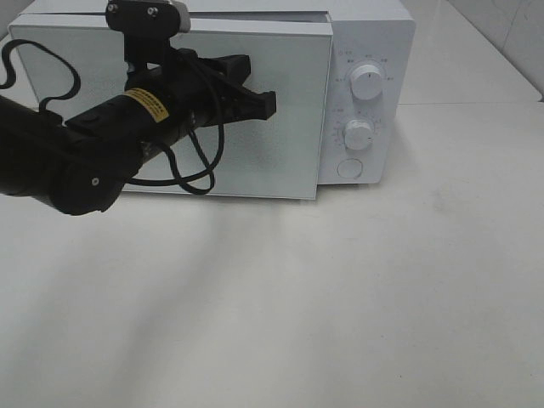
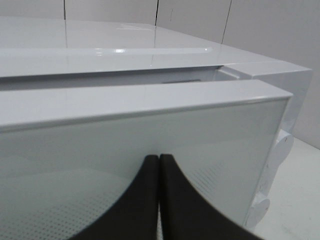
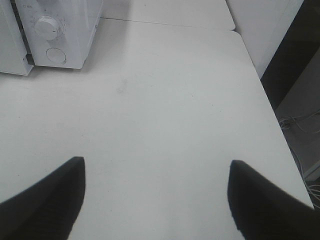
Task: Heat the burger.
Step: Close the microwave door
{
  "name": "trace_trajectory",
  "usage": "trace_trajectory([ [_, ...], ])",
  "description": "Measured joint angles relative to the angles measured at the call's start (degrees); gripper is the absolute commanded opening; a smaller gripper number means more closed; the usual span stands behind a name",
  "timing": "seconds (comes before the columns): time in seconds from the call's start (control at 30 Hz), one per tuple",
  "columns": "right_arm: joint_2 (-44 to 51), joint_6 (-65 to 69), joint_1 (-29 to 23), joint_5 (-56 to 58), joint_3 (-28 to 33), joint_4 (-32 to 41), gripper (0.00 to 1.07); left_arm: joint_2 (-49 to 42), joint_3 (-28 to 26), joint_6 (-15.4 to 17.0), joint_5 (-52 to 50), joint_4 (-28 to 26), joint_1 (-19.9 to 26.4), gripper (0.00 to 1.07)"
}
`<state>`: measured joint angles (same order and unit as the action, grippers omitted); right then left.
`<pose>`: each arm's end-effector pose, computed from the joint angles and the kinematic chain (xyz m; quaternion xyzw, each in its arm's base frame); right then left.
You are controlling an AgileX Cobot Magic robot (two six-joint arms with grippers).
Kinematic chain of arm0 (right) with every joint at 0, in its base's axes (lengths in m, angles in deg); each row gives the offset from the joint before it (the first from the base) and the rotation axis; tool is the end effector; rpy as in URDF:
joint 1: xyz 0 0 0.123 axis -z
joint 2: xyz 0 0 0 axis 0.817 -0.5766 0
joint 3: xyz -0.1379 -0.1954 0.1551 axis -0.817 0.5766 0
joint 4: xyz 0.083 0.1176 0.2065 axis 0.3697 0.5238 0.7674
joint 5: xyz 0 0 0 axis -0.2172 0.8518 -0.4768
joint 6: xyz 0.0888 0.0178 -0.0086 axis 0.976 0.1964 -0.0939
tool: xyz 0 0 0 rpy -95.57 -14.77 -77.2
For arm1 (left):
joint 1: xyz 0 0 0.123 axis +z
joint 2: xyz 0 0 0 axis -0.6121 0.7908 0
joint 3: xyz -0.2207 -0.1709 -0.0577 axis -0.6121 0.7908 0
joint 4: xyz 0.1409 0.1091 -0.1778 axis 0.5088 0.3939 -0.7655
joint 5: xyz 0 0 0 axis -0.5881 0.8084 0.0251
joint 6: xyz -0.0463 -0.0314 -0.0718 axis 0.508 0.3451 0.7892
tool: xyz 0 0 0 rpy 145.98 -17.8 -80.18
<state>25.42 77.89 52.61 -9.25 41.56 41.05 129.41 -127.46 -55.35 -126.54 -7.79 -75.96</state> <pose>-0.0036 -0.0095 0.2826 -0.0028 0.8357 -0.0426 0.5475 0.3147 -0.2393 0.1861 0.1770 0.7058 -0.2342 0.6447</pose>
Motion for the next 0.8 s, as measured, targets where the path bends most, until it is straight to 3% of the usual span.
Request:
trace_trajectory([
  [0.47,0.0,0.0,0.0,0.0,0.0,0.0,0.76,4.3,-6.99,-0.17,2.23,0.69,-1.03,0.0],
  [0.8,0.0,0.06,0.0,0.0,0.0,0.0,0.76,8.02,-12.72,-2.46,4.76,0.0,-1.43,0.0],
])
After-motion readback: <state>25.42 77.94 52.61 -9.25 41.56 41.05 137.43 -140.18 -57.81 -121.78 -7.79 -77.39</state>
